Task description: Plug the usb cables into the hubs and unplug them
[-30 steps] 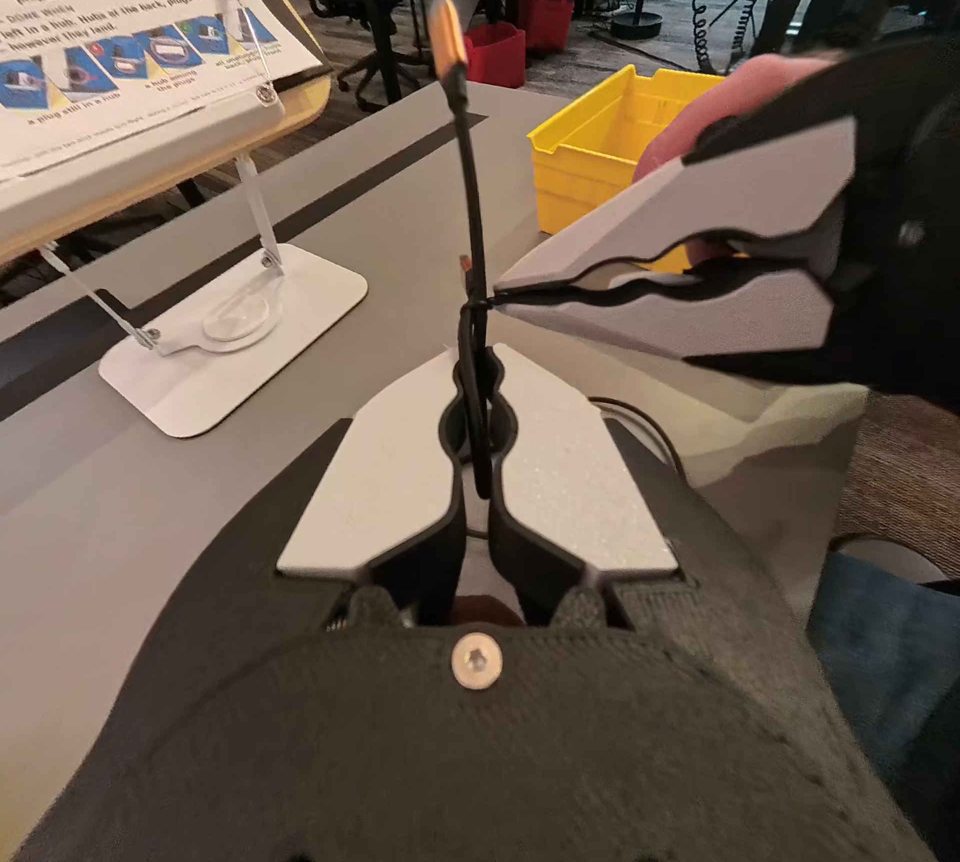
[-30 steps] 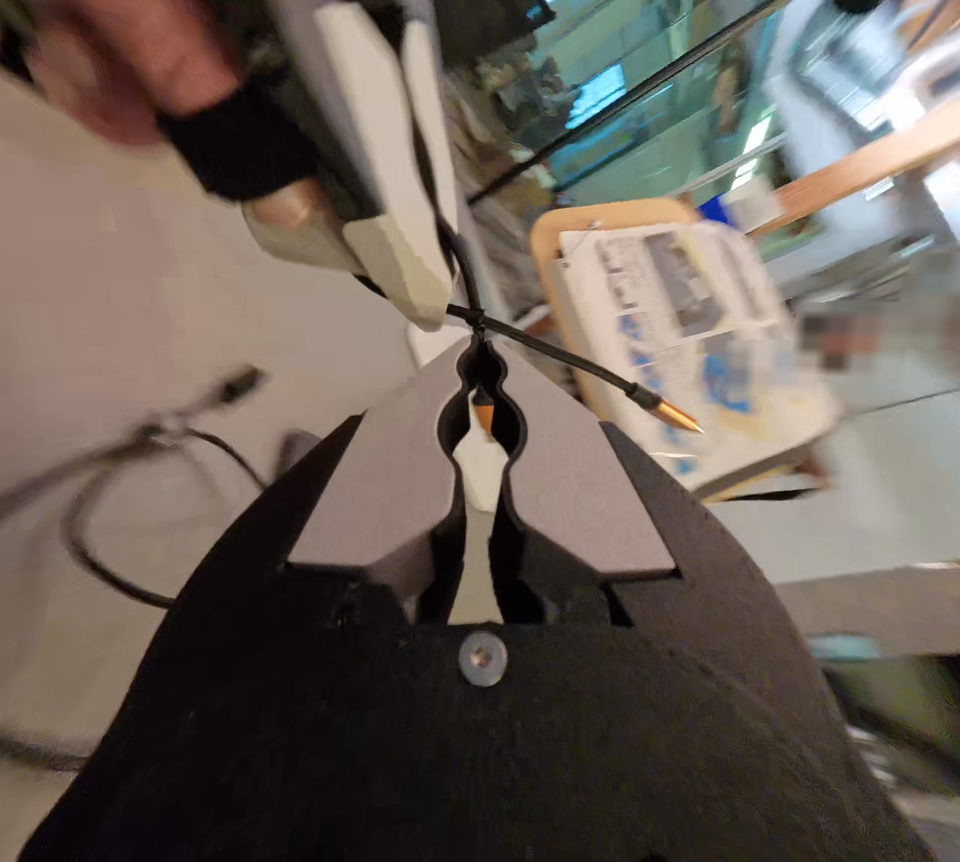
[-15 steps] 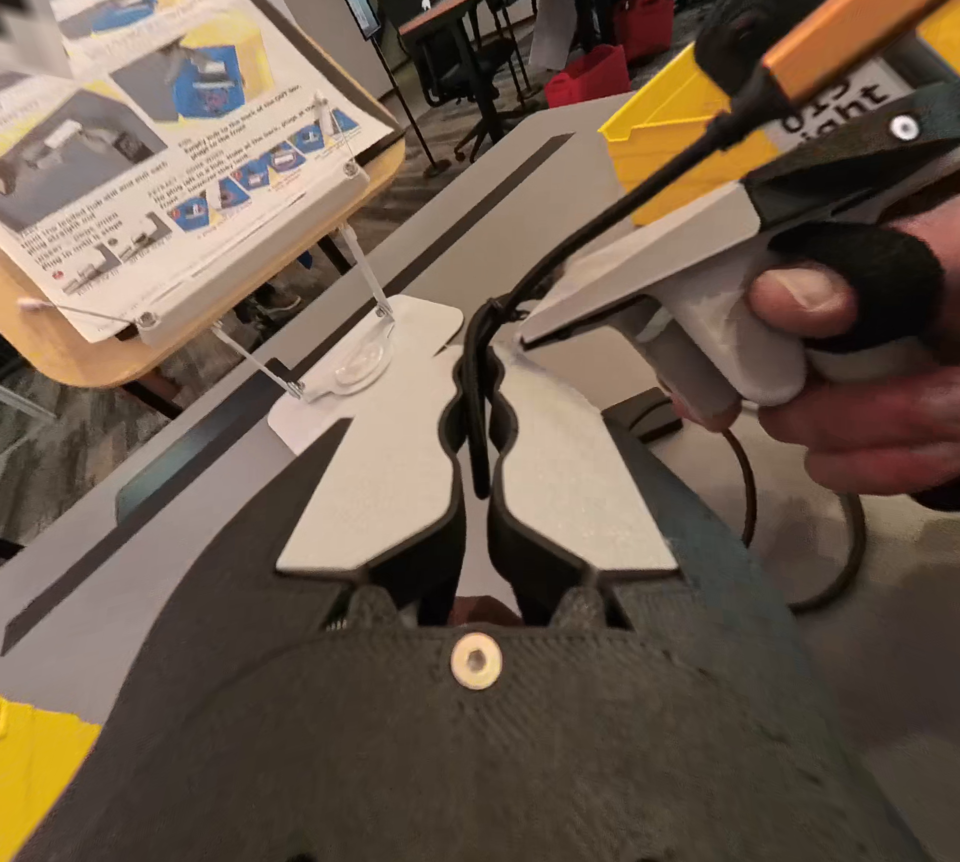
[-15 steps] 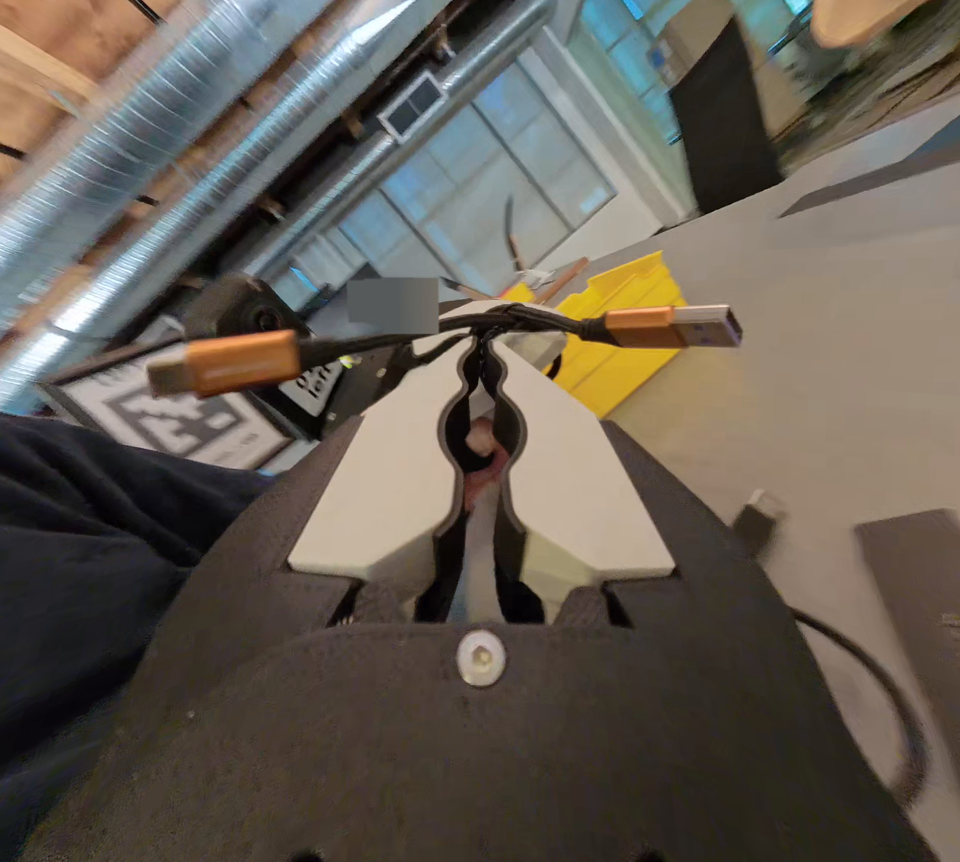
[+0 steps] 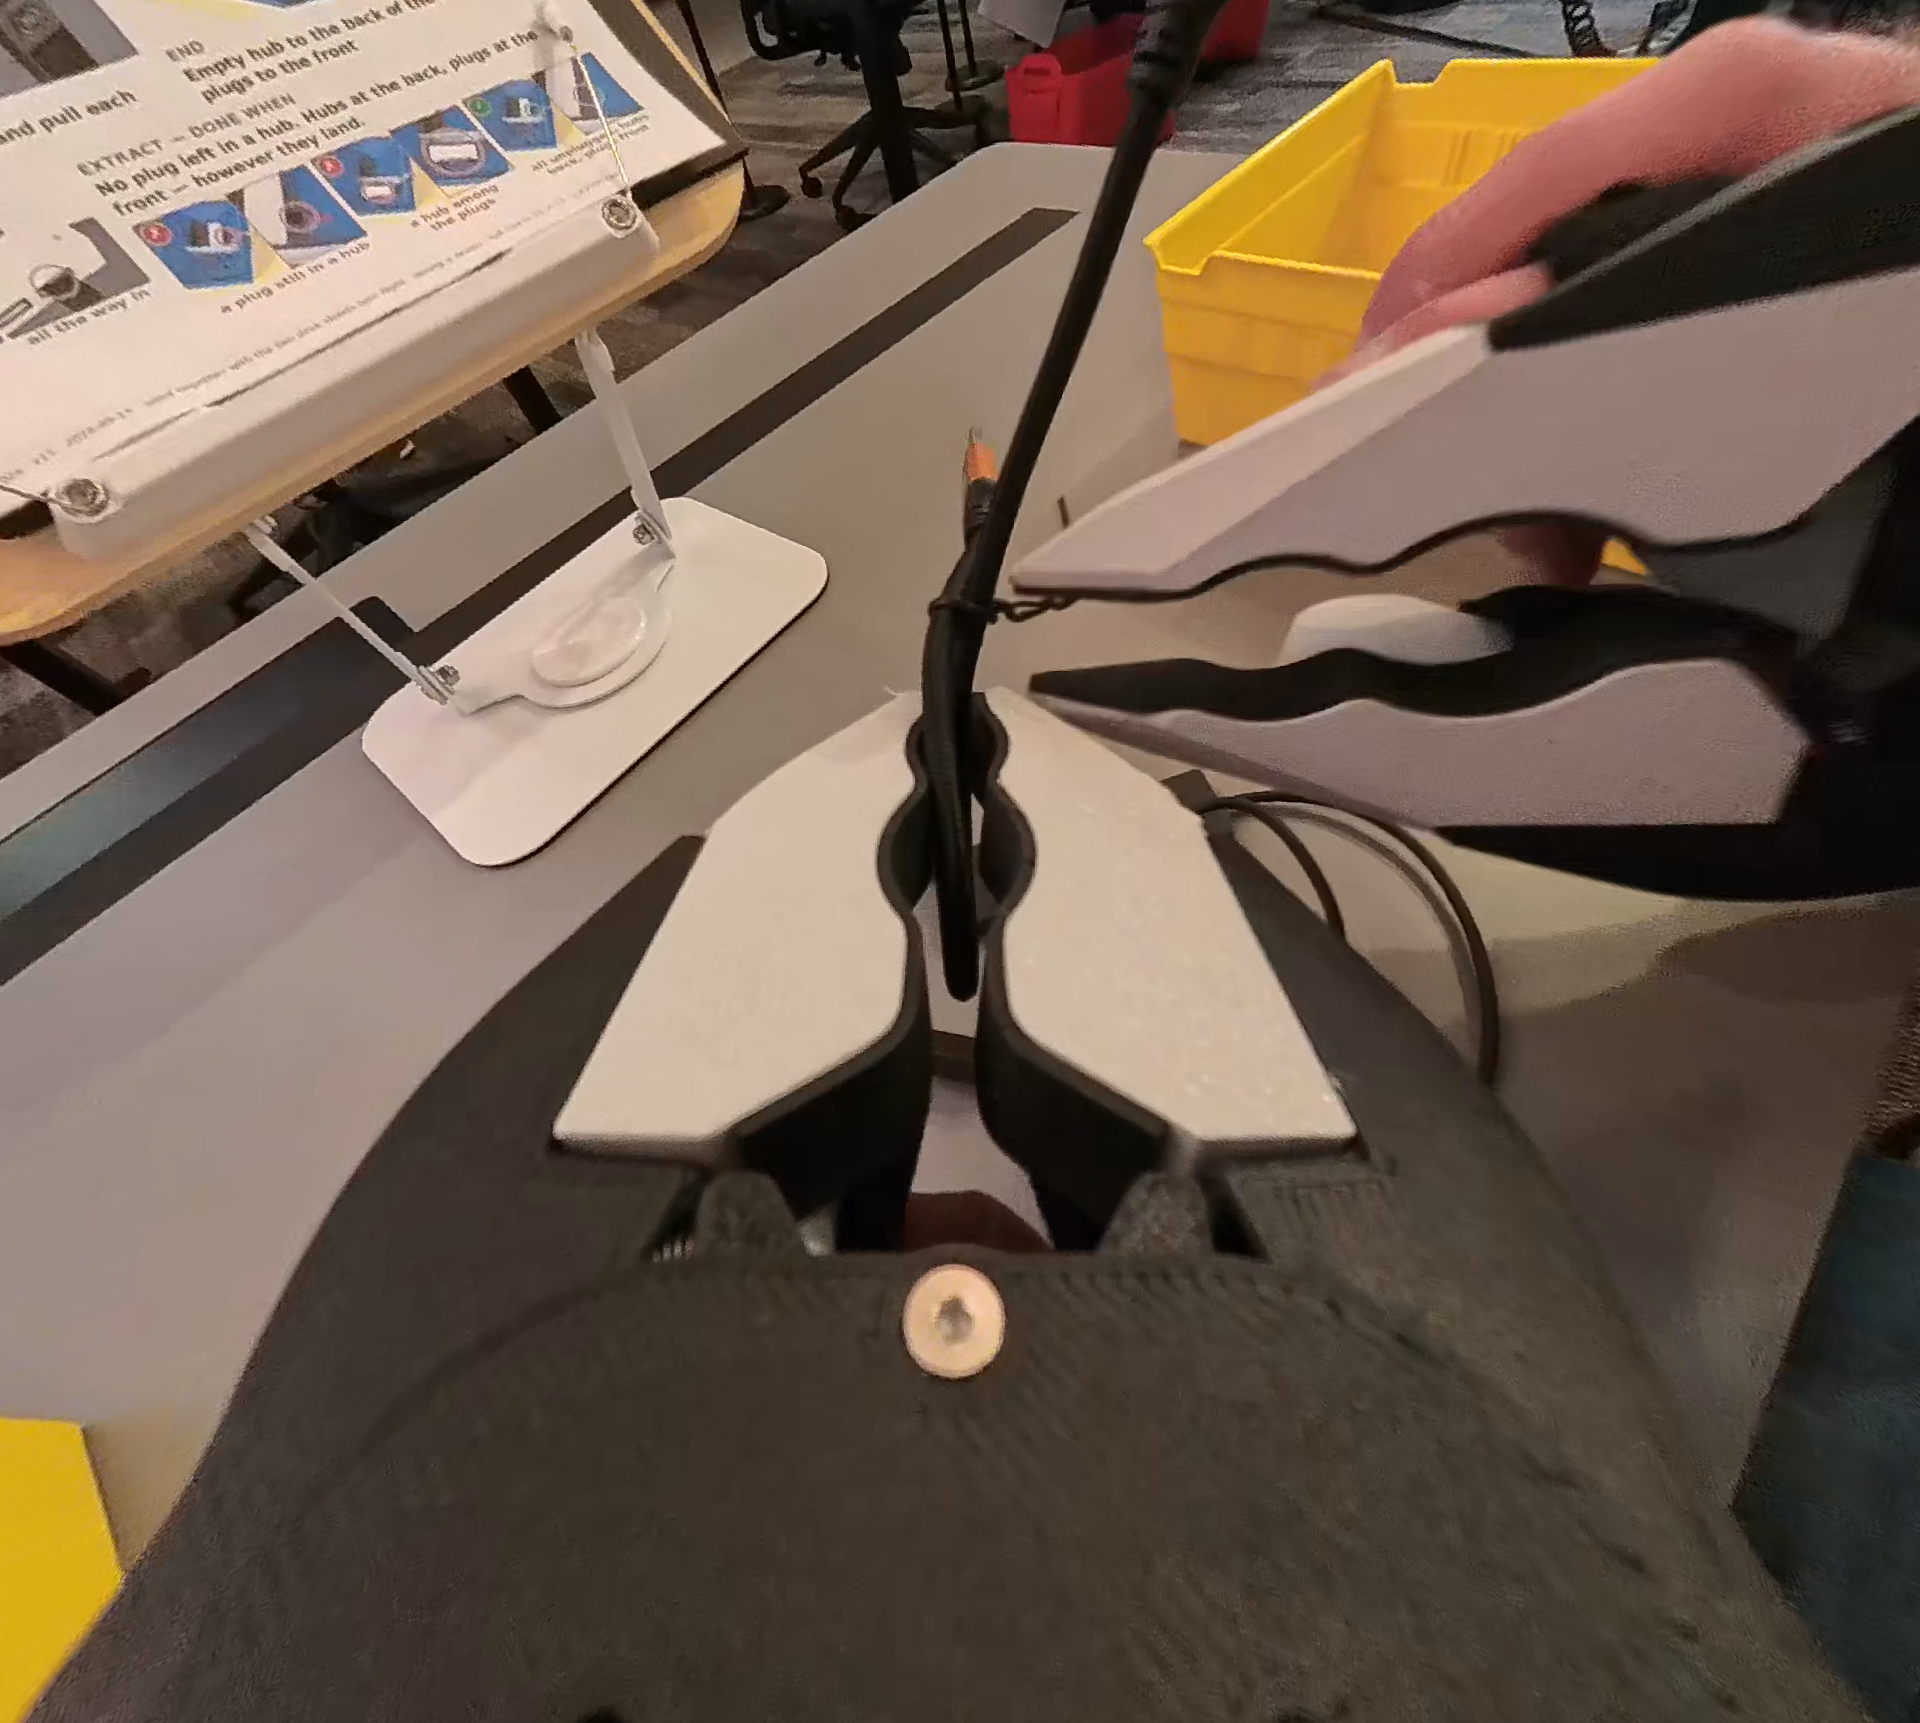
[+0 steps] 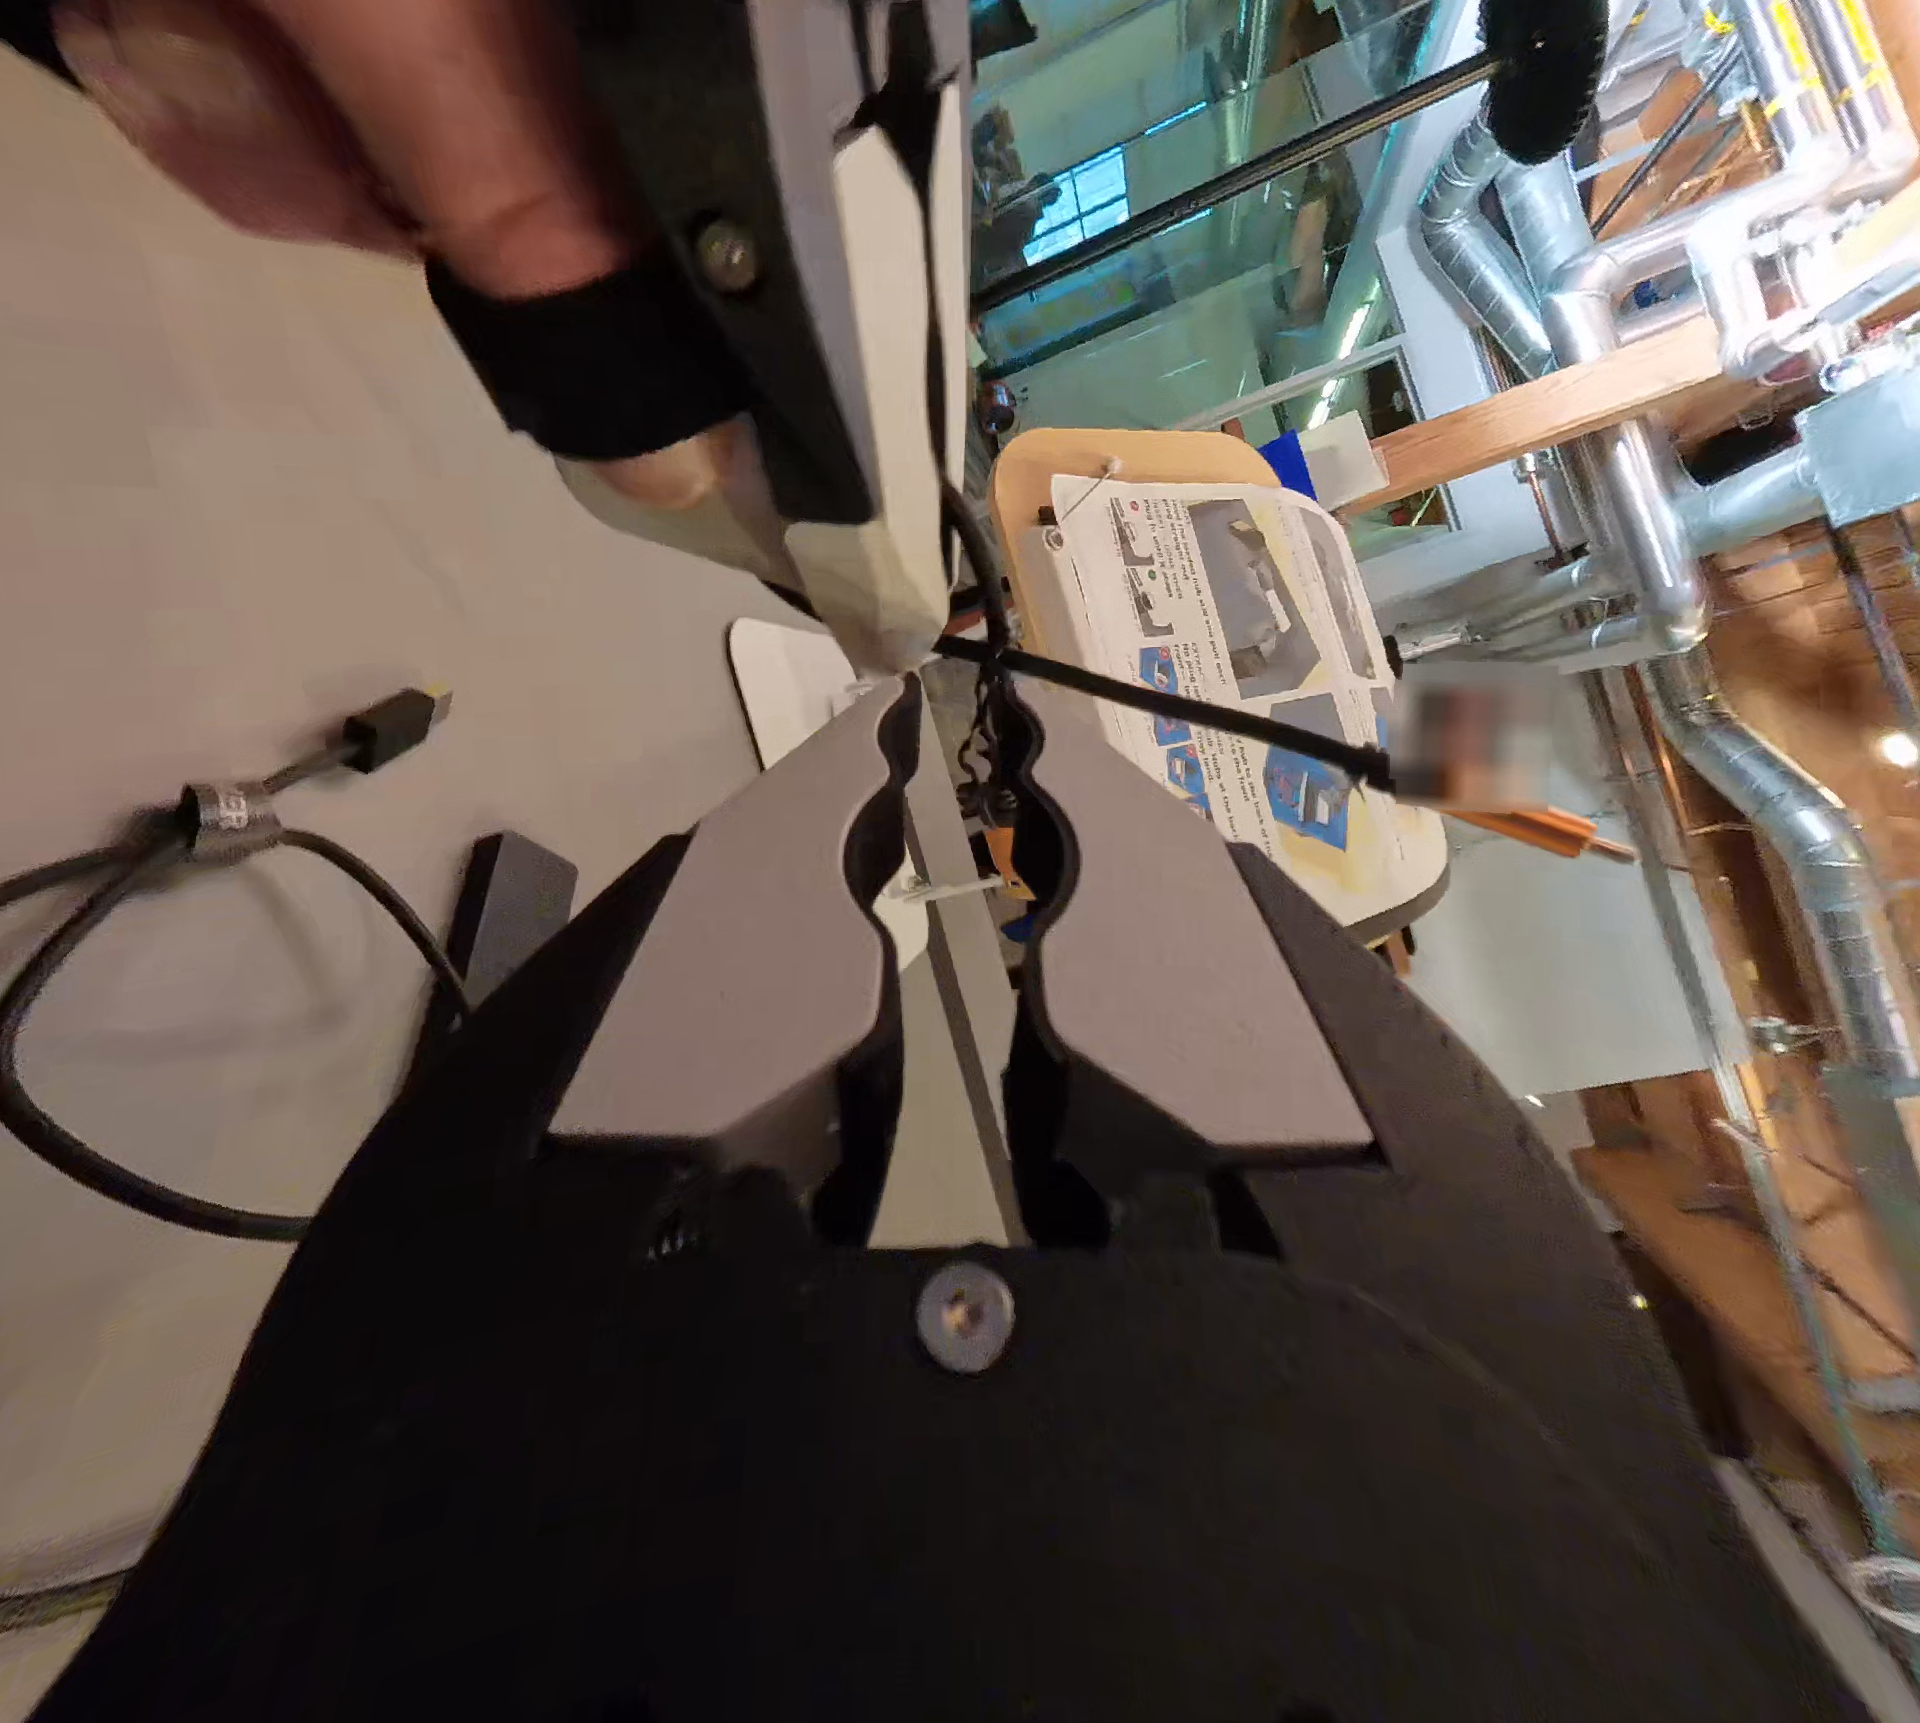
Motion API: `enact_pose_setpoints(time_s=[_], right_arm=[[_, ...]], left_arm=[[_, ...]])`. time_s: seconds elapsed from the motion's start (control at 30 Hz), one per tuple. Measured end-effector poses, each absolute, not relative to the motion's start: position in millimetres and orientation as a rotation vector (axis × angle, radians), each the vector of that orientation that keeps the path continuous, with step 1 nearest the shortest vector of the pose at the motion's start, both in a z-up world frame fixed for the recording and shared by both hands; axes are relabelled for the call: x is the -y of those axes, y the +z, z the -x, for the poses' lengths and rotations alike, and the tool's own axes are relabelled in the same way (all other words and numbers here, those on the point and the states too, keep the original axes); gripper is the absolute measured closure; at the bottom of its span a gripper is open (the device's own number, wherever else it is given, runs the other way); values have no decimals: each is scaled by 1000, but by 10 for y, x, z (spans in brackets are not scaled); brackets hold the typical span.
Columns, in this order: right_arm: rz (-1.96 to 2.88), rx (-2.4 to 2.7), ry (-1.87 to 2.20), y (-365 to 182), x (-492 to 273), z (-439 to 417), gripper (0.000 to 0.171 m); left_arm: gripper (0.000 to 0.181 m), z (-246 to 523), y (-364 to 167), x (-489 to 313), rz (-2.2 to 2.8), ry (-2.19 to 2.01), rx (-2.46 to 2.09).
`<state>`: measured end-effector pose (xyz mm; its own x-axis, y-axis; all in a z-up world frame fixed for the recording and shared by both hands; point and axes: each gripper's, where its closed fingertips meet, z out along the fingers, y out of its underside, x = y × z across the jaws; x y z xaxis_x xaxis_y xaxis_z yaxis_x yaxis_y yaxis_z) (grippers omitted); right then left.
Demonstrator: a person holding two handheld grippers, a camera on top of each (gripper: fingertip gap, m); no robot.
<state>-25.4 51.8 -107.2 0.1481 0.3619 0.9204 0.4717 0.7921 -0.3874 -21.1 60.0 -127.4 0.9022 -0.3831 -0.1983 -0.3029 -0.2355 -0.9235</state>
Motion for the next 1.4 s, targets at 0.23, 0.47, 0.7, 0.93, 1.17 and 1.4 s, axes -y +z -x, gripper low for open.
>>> enact_pose_setpoints(time_s=[0.23,0.47,0.7,0.93,1.17,1.4], right_arm=[[661,1465,-173,-1099,-592,262,171],[1120,1465,612,-1159,-463,284,171],[1340,757,2208,-775,-181,220,171],[1357,855,1917,-836,-331,213,171],[1279,1191,1073,-1038,-511,142,147],[779,1364,58,-914,-495,85,151]], left_arm=[[179,144,-1279,-563,1886,-201,-485],[178,175,-1293,-579,1829,-101,-551],[178,221,-1124,-627,1604,197,-636],[178,378,-1268,-657,1735,24,-528],[178,296,-1306,-646,1831,-183,-481],[178,160,-1421,-594,1945,-373,-459]])
